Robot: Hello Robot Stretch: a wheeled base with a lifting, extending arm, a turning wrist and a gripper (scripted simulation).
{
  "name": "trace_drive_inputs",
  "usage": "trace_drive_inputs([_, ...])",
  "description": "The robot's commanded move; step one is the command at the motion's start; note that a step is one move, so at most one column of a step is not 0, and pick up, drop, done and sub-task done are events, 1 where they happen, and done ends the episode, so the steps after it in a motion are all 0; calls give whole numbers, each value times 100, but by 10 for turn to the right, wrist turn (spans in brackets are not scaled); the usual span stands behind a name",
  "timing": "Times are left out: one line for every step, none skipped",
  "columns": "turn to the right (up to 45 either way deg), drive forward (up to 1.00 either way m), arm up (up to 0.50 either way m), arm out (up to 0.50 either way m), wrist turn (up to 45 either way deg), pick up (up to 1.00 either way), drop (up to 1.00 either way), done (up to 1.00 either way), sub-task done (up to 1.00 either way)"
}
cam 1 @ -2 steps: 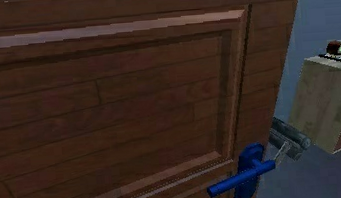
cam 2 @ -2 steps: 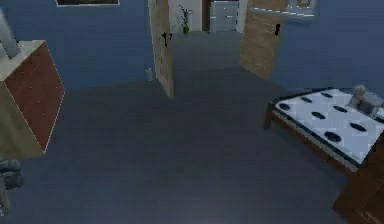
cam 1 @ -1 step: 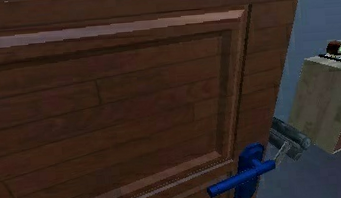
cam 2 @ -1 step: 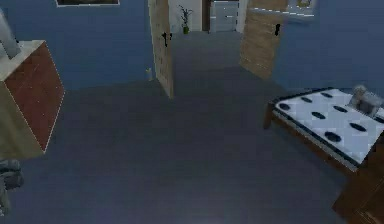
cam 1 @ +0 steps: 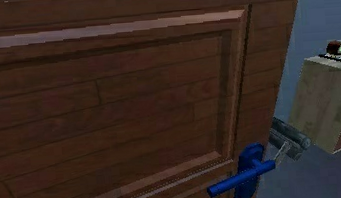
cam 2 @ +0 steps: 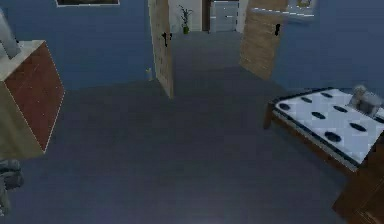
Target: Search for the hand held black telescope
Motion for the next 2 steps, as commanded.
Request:
trace_drive_inputs([420,0,0,0,0,0,0,0,0])
trace_drive_inputs([450,0,0,0,0,0,0,0,0])
